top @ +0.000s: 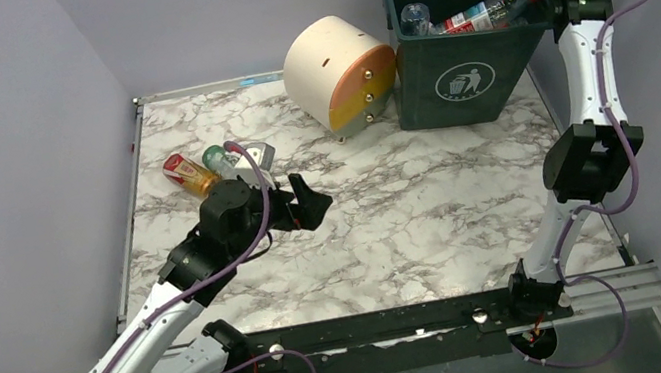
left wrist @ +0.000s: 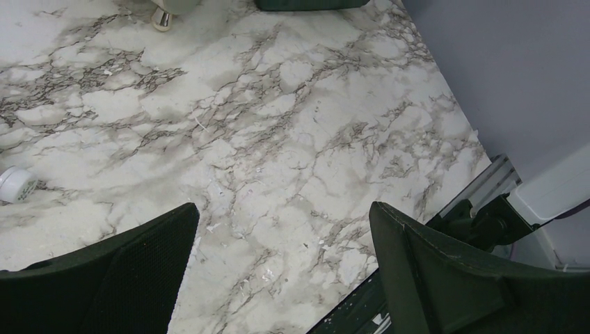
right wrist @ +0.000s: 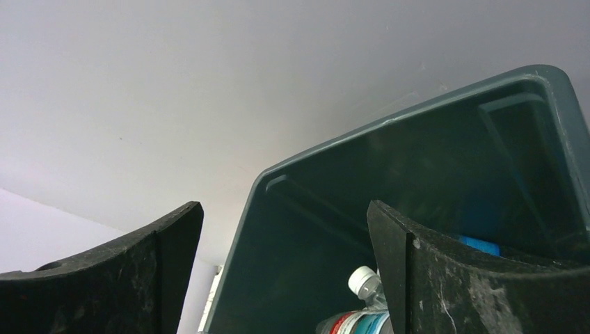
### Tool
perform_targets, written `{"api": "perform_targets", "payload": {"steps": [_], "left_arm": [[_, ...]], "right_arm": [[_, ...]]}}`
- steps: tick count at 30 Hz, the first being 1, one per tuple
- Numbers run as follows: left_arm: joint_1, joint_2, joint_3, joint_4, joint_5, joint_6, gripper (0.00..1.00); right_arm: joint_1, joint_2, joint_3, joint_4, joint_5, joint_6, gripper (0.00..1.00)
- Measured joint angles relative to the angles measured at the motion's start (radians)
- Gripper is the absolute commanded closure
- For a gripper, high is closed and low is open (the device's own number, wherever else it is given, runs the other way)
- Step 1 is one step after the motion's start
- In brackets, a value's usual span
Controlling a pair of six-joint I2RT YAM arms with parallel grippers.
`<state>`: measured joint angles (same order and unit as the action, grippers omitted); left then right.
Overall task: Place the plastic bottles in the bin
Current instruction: Place the plastic bottle in the trash bin, then pick up the plastic bottle at the center of the board.
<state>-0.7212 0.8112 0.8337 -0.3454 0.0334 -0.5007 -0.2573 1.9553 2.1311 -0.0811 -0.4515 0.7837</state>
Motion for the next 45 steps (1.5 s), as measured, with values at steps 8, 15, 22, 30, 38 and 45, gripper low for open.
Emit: {"api": "perform_targets", "payload": {"steps": [8, 15, 22, 30, 38, 45], "left_arm": [[0.000, -0.012, 0.000, 0.000, 0.000, -0.015, 0.01], [0.000, -0.015, -0.006, 0.011, 0.000, -0.038, 0.01], [0.000, -0.024, -0.037, 0.014, -0.049, -0.107, 0.01], [0.001, -0.009, -0.101, 0.031, -0.138, -0.180, 0.01], [0.016, 0.093, -0.107, 0.066, -0.235, -0.208, 0.01], [0.129, 0.213, -0.100, 0.074, -0.256, -0.201, 0.01]], "right_arm": [[0.004, -0.121, -0.072, 0.033, -0.103, 0.037, 0.06], [0.048, -0.428, -0.391, 0.156, -0.203, 0.076, 0.05], [0.182, -0.627, -0.621, 0.153, -0.272, 0.017, 0.05], [0.203, -0.801, -0.832, 0.116, -0.351, -0.014, 0.05], [0.304, -0.906, -1.001, 0.072, -0.390, -0.045, 0.06], [0.393, -0.921, -1.086, 0.032, -0.389, -0.068, 0.06]]}}
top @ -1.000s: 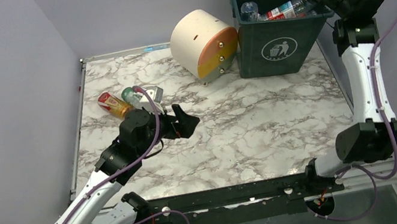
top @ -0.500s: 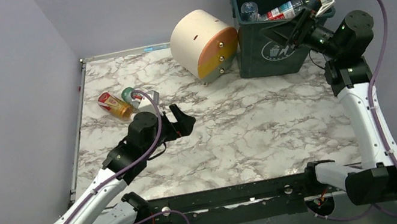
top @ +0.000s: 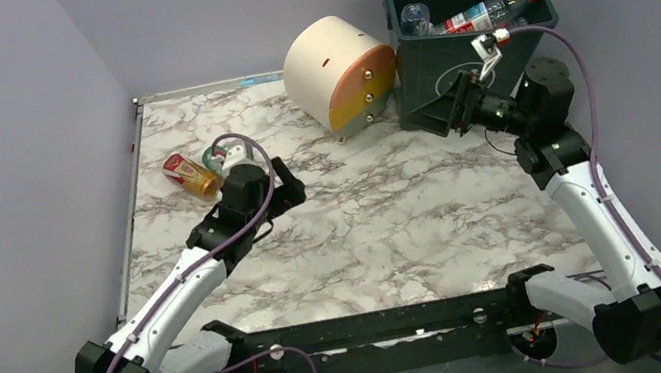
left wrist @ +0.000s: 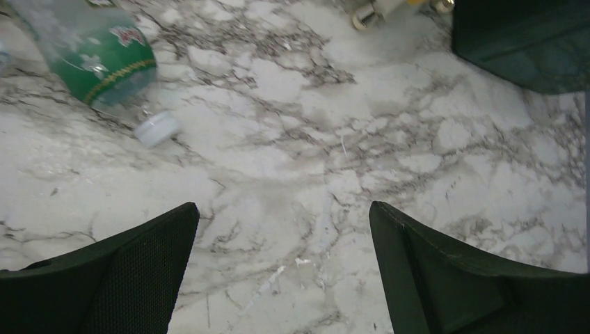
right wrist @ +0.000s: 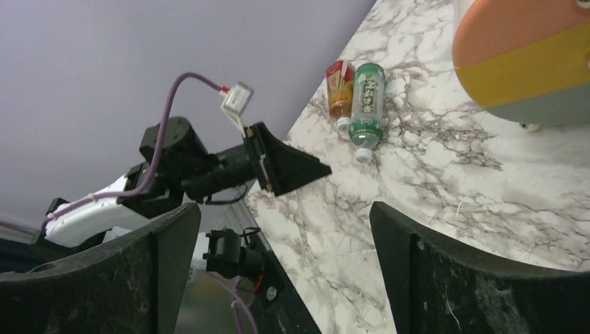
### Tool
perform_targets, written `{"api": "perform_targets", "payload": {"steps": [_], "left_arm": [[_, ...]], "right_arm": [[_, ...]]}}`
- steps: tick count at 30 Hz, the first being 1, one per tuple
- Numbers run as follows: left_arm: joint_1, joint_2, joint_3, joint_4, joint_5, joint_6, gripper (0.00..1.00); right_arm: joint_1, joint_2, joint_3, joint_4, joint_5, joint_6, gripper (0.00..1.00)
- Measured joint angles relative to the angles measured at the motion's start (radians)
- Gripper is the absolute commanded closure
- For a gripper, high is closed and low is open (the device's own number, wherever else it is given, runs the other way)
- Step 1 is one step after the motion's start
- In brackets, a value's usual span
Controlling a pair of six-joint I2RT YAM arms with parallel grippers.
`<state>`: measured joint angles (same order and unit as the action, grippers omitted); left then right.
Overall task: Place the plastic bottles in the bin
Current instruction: Pick up the plastic bottle at the center of the board.
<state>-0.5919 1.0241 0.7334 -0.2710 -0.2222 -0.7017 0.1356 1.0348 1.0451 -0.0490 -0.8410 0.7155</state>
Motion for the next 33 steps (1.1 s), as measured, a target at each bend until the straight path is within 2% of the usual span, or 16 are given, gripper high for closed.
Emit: {"api": "perform_targets", "payload": {"steps": [5, 12, 21, 33], "left_arm": [[0.172, 0.038, 0.030, 0.002, 0.039, 0.022, 0.01], [0.319, 0.105, 0.108, -0.002, 0.048, 0.047, 0.01], [0.546, 0.340, 0.264, -0.056, 0.033, 0.034, 0.01], [0.724, 0.592, 0.442, -0.136, 0.012, -0.019, 0.01]], "right_arm": [[0.051, -0.002, -0.005, -0.009, 0.001, -0.013, 0.07], [0.102, -0.015, -0.006, -0.016, 0.001, -0.030, 0.07], [0.126, -0.019, -0.045, -0.021, 0.001, -0.040, 0.07], [0.134, -0.019, -0.107, -0.022, 0.000, -0.055, 0.07]]}}
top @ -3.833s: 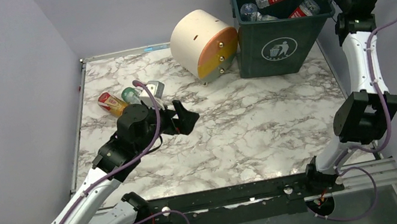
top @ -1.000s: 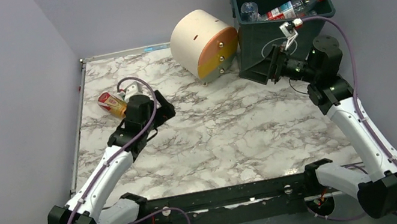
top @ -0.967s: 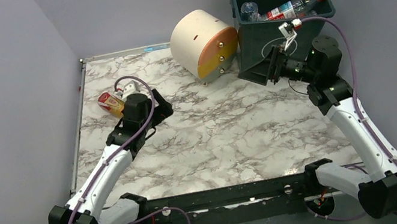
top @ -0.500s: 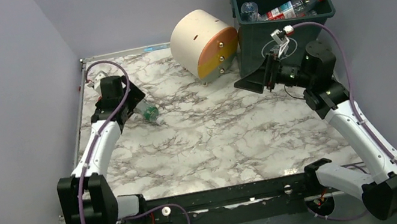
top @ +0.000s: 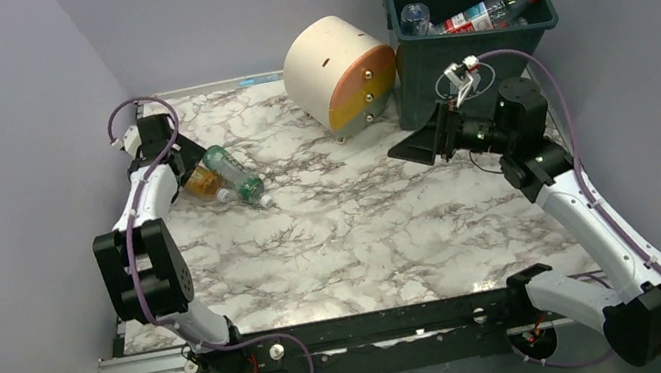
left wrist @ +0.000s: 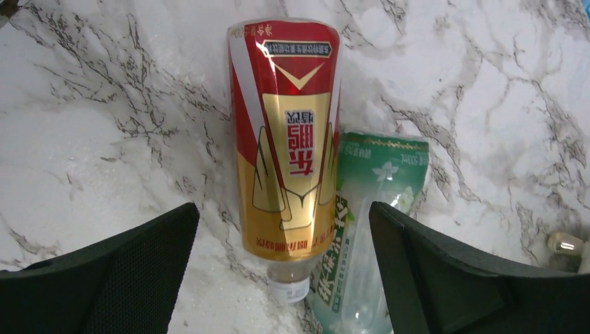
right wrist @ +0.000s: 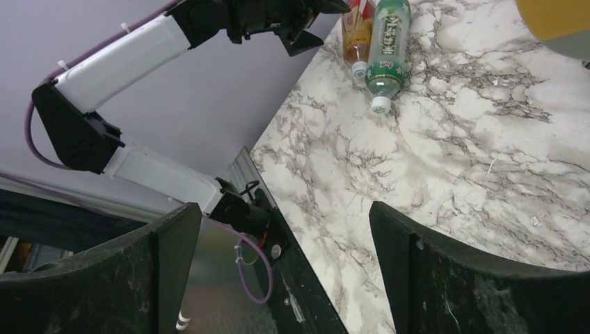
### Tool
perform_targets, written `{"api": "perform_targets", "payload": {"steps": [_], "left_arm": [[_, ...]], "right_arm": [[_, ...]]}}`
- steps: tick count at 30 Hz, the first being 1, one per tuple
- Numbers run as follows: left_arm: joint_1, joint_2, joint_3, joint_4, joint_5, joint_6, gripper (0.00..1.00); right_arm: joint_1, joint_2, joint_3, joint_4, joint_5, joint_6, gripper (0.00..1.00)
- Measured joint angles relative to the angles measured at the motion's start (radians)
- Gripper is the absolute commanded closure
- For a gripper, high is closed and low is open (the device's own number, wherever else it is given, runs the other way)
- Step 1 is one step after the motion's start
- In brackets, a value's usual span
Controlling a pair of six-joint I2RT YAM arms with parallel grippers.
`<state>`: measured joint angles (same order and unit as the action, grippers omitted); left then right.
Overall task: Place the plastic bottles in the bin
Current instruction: Pick up the plastic bottle at the center of the board.
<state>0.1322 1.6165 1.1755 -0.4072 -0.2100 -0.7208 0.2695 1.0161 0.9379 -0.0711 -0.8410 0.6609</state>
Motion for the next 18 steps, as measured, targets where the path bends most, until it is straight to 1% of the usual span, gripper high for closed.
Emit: {"api": "perform_targets", "payload": {"steps": [4, 8, 15, 18], "left_arm": [[0.016, 0.097, 0.061, -0.014, -0.003, -0.002, 0.01], [0.017, 0.175, 0.087, -0.032, -0.008, -0.001, 0.01], [0.017, 0.261, 0.134, -0.050, -0.026, 0.000, 0.01], [0.017, 0.277, 0.138, -0.056, -0.036, 0.000, 0.03]], "right_arm": [[0.000, 0.000, -0.010, 0.001, 0.000, 0.000, 0.07], [0.000, 0.000, -0.010, 0.003, -0.001, 0.000, 0.07], [0.000, 0.006, -0.020, 0.021, -0.004, 0.001, 0.07], [0.000, 0.006, -0.039, 0.027, -0.007, 0.002, 0.07]]}}
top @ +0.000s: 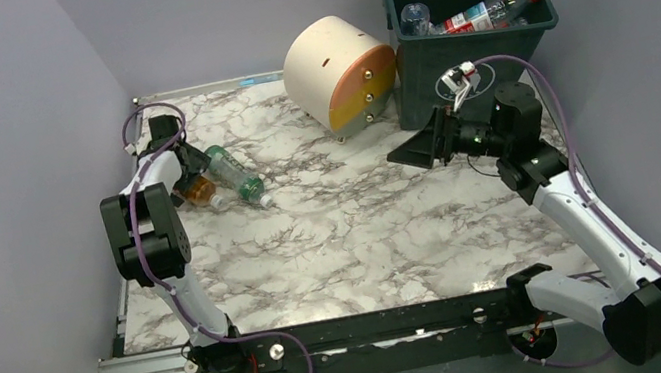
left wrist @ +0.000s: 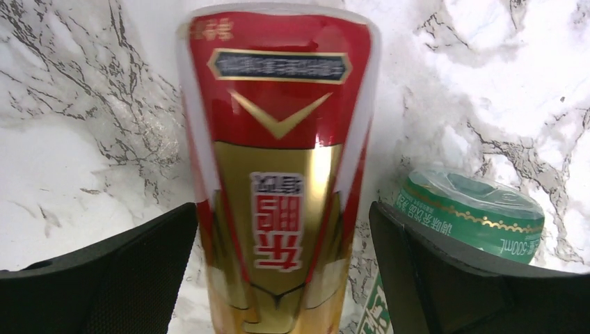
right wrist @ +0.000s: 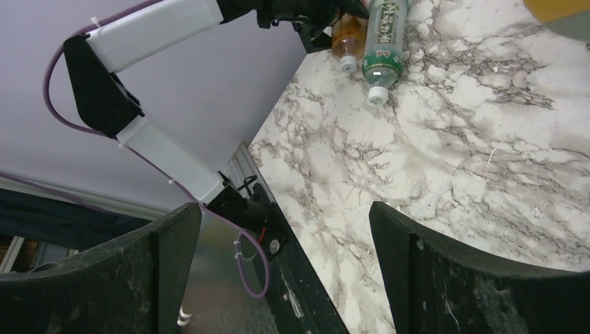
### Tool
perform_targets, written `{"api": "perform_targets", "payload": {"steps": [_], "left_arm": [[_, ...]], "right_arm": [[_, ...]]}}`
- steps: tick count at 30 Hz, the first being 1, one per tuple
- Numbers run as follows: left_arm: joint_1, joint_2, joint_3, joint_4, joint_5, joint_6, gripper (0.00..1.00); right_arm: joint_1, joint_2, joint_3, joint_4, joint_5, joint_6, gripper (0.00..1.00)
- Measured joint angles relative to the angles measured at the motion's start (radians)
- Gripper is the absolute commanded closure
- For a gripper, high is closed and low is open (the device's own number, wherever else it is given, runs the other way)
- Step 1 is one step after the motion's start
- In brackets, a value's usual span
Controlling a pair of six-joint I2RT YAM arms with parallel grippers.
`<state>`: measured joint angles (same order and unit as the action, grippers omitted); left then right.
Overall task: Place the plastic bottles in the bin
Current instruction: Pick up the plastic bottle at the center of the board.
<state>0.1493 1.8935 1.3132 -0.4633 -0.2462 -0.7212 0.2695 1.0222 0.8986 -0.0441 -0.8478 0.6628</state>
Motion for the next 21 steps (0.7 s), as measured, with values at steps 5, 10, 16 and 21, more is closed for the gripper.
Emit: {"api": "perform_targets", "payload": {"steps": [5, 10, 16, 21], "left_arm": [[0.000, 0.001, 0.000, -0.006, -0.009, -0.001, 0.15], [0.000, -0.008, -0.005, -0.010, -0.009, 0.002, 0.32], [0.000, -0.072, -0.072, -0.006, -0.005, 0.020, 0.46], [0.000, -0.144, -0.129, -0.003, 0.025, 0.031, 0.46]], "right_arm": [[0.000, 0.008, -0.020, 0.001, -0.003, 0.002, 0.07], [0.000, 0.012, -0.021, 0.014, -0.007, 0.003, 0.07], [0.000, 0.023, -0.027, 0.036, -0.013, 0.008, 0.07], [0.000, 0.030, -0.034, 0.043, -0.014, 0.015, 0.07]]}}
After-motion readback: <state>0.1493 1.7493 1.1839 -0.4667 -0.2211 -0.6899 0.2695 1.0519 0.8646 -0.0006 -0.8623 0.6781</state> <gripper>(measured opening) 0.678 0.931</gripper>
